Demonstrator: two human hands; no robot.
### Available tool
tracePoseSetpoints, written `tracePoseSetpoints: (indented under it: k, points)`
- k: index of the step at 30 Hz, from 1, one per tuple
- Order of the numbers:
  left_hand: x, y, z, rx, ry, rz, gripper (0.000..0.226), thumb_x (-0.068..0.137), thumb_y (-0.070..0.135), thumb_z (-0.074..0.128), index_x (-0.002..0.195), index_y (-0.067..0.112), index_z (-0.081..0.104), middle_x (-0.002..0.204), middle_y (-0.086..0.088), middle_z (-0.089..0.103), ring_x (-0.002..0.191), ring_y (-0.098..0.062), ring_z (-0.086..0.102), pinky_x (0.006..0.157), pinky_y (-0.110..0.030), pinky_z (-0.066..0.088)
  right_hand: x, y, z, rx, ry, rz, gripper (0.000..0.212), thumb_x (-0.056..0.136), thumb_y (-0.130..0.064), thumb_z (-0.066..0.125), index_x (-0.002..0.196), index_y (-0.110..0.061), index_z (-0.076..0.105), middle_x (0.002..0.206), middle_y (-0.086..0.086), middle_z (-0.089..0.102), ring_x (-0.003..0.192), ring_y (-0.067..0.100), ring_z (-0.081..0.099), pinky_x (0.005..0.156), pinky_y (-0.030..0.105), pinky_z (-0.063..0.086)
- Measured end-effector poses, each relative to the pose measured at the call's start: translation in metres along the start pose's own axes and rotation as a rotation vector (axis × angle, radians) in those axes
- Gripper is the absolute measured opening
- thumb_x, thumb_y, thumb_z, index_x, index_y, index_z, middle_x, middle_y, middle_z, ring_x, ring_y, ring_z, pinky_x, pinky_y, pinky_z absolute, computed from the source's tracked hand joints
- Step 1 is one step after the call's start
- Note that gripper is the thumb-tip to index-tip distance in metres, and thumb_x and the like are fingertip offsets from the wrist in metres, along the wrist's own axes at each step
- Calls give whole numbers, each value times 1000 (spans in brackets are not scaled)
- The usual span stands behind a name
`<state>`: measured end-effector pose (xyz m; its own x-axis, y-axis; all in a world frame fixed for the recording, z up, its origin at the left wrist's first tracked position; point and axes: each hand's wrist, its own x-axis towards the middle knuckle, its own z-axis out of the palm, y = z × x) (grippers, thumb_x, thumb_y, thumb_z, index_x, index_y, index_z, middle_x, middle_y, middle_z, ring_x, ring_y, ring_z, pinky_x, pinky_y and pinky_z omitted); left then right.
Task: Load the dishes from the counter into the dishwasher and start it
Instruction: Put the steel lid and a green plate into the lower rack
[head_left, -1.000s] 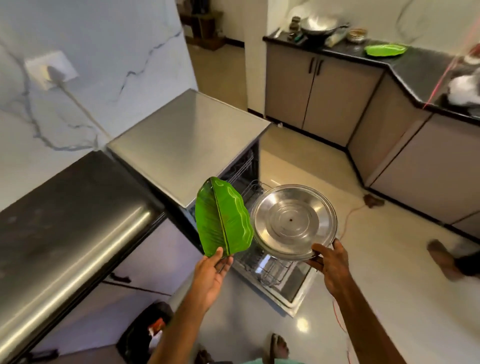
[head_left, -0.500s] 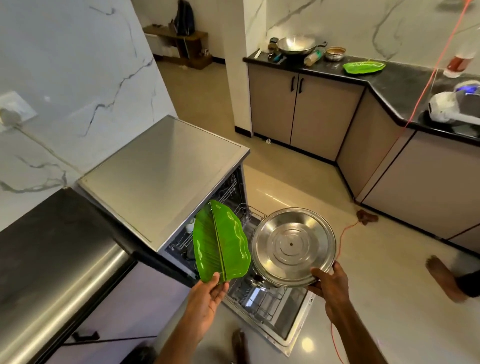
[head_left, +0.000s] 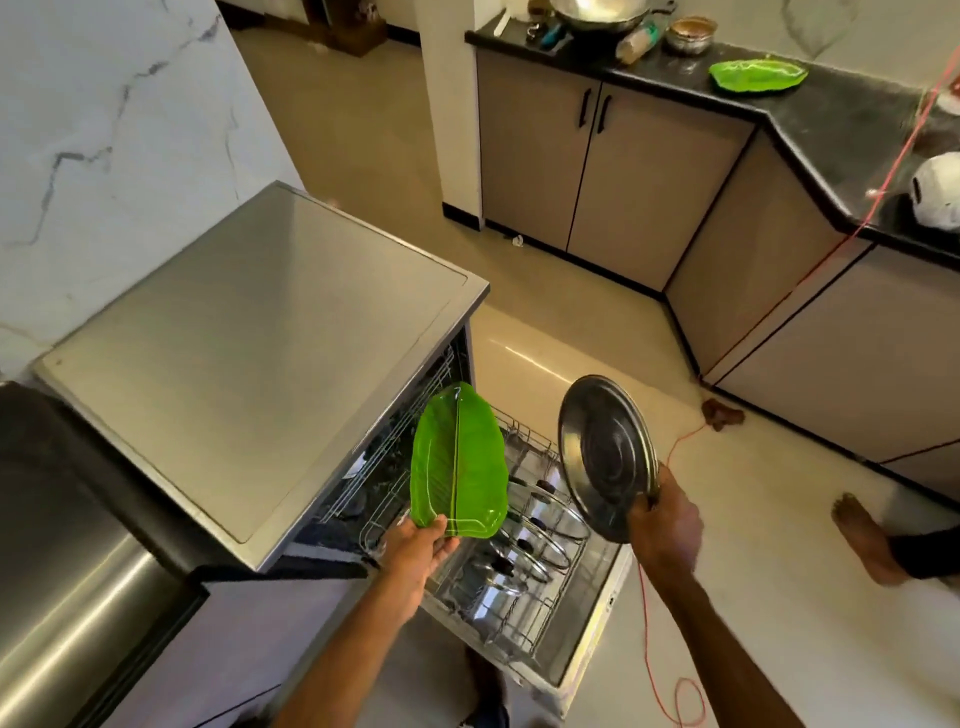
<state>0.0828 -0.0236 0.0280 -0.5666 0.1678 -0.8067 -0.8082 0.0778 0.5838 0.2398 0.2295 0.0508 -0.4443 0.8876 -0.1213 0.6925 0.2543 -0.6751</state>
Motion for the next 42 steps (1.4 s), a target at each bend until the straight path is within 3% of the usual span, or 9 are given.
tracePoseSetpoints:
  k: [3,12,17,23,25,29,33,39,42]
  points:
    - [34,0,5,71,36,-26,13,95,0,63,108,-1,62,92,-13,68,79,-21,68,71,-31,60,23,8,26,-56,-18,-19,45,94,-3,59,136,-19,56,97,8,74,76,24,66,66,37,59]
    - [107,-18,22,86,82,-36,8,94,3,65,101,0,62,98,-16,67,83,-23,68,67,-28,60,70,52,83,-73,-49,-74,53,94,-2,59,142,-24,55,92,9,75,71,27,66,72,45,62]
    - [157,-45,53,84,89,-34,7,94,7,66,100,4,64,96,-12,68,83,-22,67,72,-30,58,114,89,115,-17,-57,-132,48,91,4,62,135,-17,63,91,-4,67,73,18,61,78,30,50]
    - [204,-71,100,-41,134,-30,8,95,7,64,103,6,64,98,-13,69,82,-21,68,72,-29,60,176,153,163,-108,-190,-152,39,93,1,62,125,-18,70,94,7,77,67,12,59,60,12,39]
    - [220,-79,112,-71,153,-45,9,95,9,65,102,4,62,99,-14,67,83,-21,67,71,-29,59,192,164,171,-112,-225,-172,41,92,2,62,126,-19,70,98,8,77,70,13,60,62,16,46]
    - [246,-88,128,-85,177,-42,9,95,10,65,102,5,62,100,-14,68,86,-22,68,73,-29,56,222,184,190,-118,-289,-191,50,89,3,62,129,-26,68,103,6,77,81,25,69,78,41,61]
    - [262,-88,138,-81,164,-22,10,96,10,64,100,3,59,100,-14,67,91,-23,68,79,-30,56,248,193,204,-108,-351,-212,39,91,-8,66,121,-33,72,97,0,78,84,26,70,78,39,58]
    - [280,-87,145,-138,147,-15,8,94,6,66,101,4,61,97,-11,72,83,-18,73,71,-24,58,273,190,215,-135,-477,-337,25,89,-11,65,100,-33,73,84,-7,74,76,21,66,70,44,58]
    - [282,-87,148,-176,145,-19,7,93,4,65,99,6,63,88,-7,75,78,-16,74,67,-22,58,282,186,221,-222,-534,-355,21,89,-12,65,99,-27,75,85,-2,74,77,22,65,74,45,58]
